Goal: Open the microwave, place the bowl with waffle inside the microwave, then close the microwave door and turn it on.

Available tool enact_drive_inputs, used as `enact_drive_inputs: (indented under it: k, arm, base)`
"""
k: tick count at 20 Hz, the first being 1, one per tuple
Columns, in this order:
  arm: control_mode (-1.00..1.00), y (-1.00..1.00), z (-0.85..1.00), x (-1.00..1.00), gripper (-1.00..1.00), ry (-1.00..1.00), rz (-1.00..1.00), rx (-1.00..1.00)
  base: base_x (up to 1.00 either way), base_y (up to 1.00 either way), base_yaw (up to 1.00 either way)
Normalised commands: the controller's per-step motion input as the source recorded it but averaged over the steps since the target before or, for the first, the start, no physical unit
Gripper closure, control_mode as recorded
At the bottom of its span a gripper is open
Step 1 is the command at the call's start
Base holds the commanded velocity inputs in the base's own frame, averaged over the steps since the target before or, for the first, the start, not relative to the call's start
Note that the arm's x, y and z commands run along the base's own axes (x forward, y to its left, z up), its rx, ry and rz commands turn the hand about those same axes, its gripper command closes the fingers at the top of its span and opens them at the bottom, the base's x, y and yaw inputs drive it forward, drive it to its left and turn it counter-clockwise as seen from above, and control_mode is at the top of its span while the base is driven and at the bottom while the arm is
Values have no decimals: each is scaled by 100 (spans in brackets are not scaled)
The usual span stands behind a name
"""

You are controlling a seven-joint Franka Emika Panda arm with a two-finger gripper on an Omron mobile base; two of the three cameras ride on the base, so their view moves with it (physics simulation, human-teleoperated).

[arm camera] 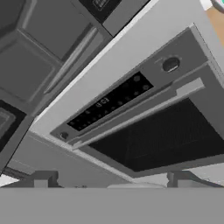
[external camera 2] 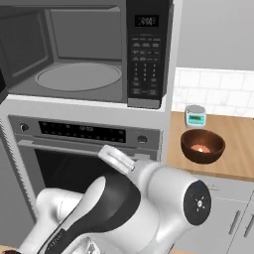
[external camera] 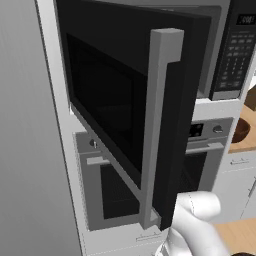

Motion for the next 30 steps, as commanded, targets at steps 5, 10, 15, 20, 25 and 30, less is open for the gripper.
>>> enact_drive_inputs:
  k: [5,10,15,20,25,30]
  arm:
    - [-100,-100,-3,39,-100,41,-48,2]
    - [-100,-55,-22,55,-100,16,-26,0]
    - [-100,-23,-32,38,-100,3,-1,0]
    - [-100,-17,-36,70,-100,15,-10,9]
    - [-100,-12,-30,83,-100,22,-30,8]
    - [-100,-34,-37,66,-100,18,-35,3]
  base:
    - [0,0,0]
    - [0,0,0]
    - [0,0,0]
    - [0,0,0]
    - [0,0,0]
    - [0,0,0]
